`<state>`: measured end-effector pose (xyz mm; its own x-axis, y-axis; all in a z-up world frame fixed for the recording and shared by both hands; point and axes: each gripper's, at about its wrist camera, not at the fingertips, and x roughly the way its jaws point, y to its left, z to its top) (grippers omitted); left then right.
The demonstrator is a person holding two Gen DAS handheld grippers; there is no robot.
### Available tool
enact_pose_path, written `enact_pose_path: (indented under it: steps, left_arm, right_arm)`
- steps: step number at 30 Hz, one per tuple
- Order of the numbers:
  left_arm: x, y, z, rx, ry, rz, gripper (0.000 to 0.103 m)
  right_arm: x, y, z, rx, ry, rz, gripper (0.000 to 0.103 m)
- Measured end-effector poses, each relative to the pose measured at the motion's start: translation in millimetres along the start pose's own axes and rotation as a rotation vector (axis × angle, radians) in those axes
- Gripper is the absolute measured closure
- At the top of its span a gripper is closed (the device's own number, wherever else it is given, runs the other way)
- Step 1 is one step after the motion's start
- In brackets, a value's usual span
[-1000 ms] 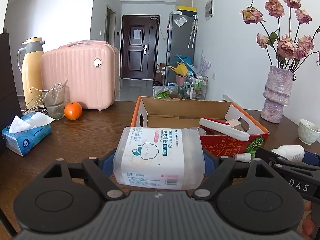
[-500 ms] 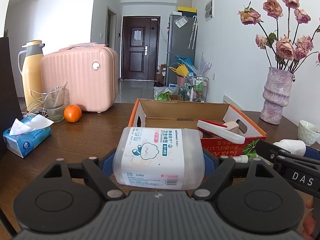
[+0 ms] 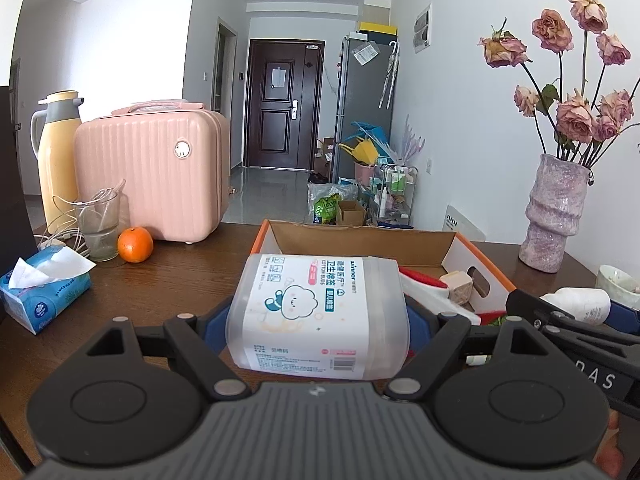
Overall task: Organize rigid objects
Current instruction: 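Lift and carry the wipe tub in the left gripper toward the box while the right carries the spray bottle, then open the left gripper to drop the wipe tub while the right releases the spray bottle into the box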
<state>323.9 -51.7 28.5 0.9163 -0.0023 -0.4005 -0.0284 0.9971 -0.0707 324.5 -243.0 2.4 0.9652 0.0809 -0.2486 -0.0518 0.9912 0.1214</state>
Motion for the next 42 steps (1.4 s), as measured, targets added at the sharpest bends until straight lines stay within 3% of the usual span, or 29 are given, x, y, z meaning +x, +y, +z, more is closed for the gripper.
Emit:
enact_pose_path:
  steps: [19, 42]
  left_arm:
    - [49.1, 6.3, 42.7, -0.078, -0.042, 0.032, 0.020]
    - [128.5, 0.8, 58.5, -0.047, 0.021, 0.072, 0.020]
  right_arm:
    - [63.5, 7.4, 24.5, -0.046, -0.005, 0.011, 0.006]
    - [147.4, 4.2, 40.5, -0.057, 0.057, -0.027, 0.006]
